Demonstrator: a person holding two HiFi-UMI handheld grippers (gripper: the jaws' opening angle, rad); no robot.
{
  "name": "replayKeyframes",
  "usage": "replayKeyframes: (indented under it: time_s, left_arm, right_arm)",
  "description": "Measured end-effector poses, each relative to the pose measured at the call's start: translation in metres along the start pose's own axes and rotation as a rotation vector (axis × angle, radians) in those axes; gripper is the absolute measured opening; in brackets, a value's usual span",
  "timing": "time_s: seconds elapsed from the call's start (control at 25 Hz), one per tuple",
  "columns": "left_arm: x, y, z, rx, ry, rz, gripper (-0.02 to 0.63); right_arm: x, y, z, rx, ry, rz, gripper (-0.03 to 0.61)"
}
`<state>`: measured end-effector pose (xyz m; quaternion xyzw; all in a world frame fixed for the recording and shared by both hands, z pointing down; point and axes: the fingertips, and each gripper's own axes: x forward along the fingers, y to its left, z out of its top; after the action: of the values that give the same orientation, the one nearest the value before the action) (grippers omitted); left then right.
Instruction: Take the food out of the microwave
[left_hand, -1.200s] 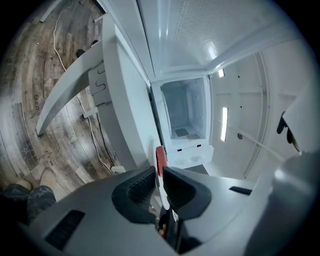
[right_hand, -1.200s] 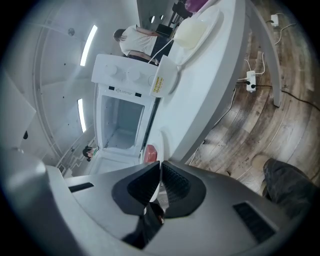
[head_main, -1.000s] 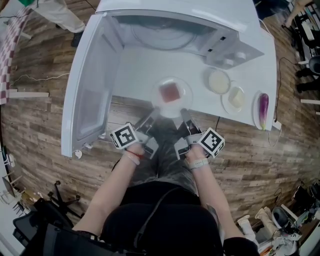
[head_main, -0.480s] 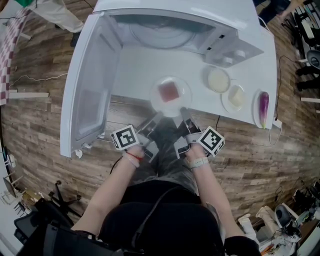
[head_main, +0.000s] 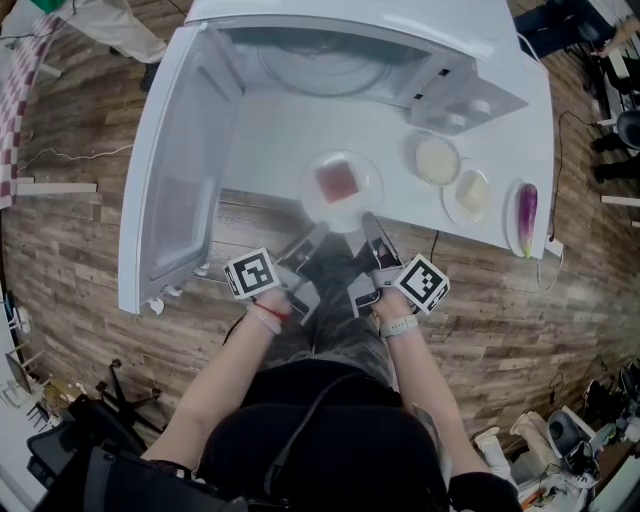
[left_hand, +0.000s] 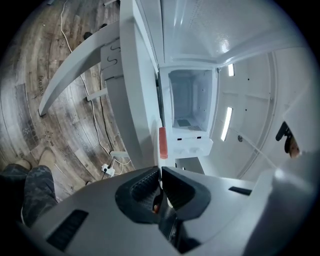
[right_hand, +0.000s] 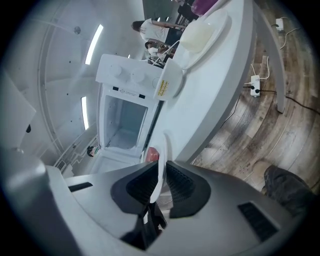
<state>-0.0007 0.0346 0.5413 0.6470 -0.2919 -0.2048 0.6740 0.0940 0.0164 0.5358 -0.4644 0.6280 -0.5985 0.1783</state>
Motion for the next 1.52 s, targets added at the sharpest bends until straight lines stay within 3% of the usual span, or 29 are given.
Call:
replayKeyframes:
  time_s: [0.16, 0.64, 0.84, 1.08, 1.28, 1.52]
  left_arm:
    - [0.005, -0.001, -0.001, -0.024, -0.01, -0.013, 0.028]
    - [0.025, -0.006, 0.002, -0.072, -0.036, -0.039, 0.026]
    - [0.029, -0.007, 0.003, -0.096, -0.054, -0.04, 0.025]
    - [0.034, -0.008, 0.004, -0.114, -0.063, -0.047, 0.025]
    - [0.034, -0.004, 0.005, -0.084, -0.051, -0.024, 0.025]
    - [0.041, -0.013, 0.002, -0.115, -0.063, -0.059, 0.025]
  right_arm:
    - [0.001, 0.006, -0.006, -0.009, 0.036, 0.032, 0.083]
    - [0.0, 0.002, -0.01, 0.016, 0.072, 0.025, 0.083]
    - [0.0, 0.004, -0.012, 0.084, 0.069, 0.049, 0.075]
    - [-0.001, 0.008, -0.02, 0.06, 0.104, 0.074, 0.038]
    - [0.003, 0.01, -0.029, 0.043, 0.136, 0.057, 0.031]
    - [0.007, 0.007, -0.027, 0.073, 0.139, 0.021, 0.029]
